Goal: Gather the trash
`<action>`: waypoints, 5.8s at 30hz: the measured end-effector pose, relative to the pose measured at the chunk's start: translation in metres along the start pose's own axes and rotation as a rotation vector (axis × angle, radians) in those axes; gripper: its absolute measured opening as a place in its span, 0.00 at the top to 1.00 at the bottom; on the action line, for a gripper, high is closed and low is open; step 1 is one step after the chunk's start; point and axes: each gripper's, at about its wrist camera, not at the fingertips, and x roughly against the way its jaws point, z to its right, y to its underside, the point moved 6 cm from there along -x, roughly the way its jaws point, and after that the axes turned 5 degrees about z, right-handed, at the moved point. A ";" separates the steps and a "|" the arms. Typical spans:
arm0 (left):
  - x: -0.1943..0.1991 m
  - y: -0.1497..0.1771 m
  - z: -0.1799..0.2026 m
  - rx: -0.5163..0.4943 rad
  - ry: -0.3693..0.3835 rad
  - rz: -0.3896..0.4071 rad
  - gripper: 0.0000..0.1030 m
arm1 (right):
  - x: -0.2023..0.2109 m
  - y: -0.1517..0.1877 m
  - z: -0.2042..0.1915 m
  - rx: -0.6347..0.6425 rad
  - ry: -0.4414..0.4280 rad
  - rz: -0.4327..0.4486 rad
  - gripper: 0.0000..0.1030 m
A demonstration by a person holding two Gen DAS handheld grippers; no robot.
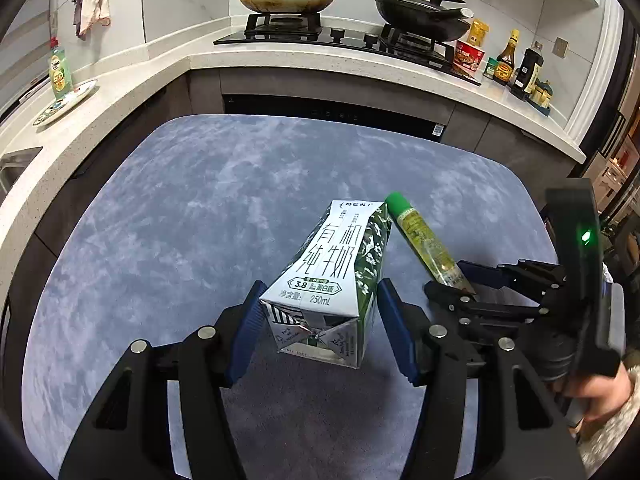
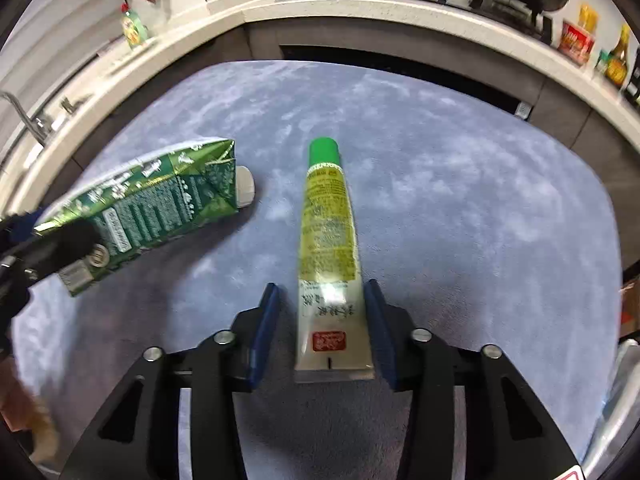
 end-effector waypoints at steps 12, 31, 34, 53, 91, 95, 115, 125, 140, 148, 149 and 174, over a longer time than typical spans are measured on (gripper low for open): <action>0.031 0.008 0.023 -0.041 0.041 0.020 0.48 | 0.048 0.030 0.008 -0.129 0.019 0.053 0.70; 0.096 0.044 0.119 -0.172 0.162 0.027 0.52 | 0.172 0.126 0.069 -0.393 0.087 0.162 0.94; 0.099 0.049 0.122 -0.186 0.150 0.038 0.52 | 0.168 0.136 0.070 -0.397 0.086 0.158 0.71; 0.102 0.047 0.129 -0.194 0.172 0.033 0.52 | 0.145 0.138 0.067 -0.373 0.077 0.127 0.91; 0.063 0.007 0.412 -0.308 0.525 0.063 0.45 | 0.283 0.193 0.272 -0.688 0.352 0.353 0.73; 0.061 0.008 0.410 -0.304 0.508 0.069 0.36 | 0.286 0.192 0.272 -0.693 0.348 0.365 0.72; 0.085 0.021 0.368 -0.329 0.372 0.110 0.33 | 0.297 0.190 0.233 -0.654 0.346 0.351 0.66; 0.097 0.033 0.333 -0.322 0.275 0.093 0.33 | 0.304 0.192 0.200 -0.614 0.366 0.328 0.57; 0.117 0.068 0.295 -0.320 0.190 0.066 0.19 | 0.305 0.213 0.162 -0.594 0.410 0.269 0.39; 0.125 0.083 0.278 -0.299 0.168 0.048 0.14 | 0.310 0.226 0.148 -0.577 0.457 0.252 0.31; 0.126 0.084 0.277 -0.299 0.165 0.048 0.13 | 0.310 0.227 0.147 -0.572 0.466 0.250 0.28; 0.126 0.121 0.260 -0.319 0.097 0.006 0.12 | 0.308 0.252 0.137 -0.571 0.502 0.210 0.17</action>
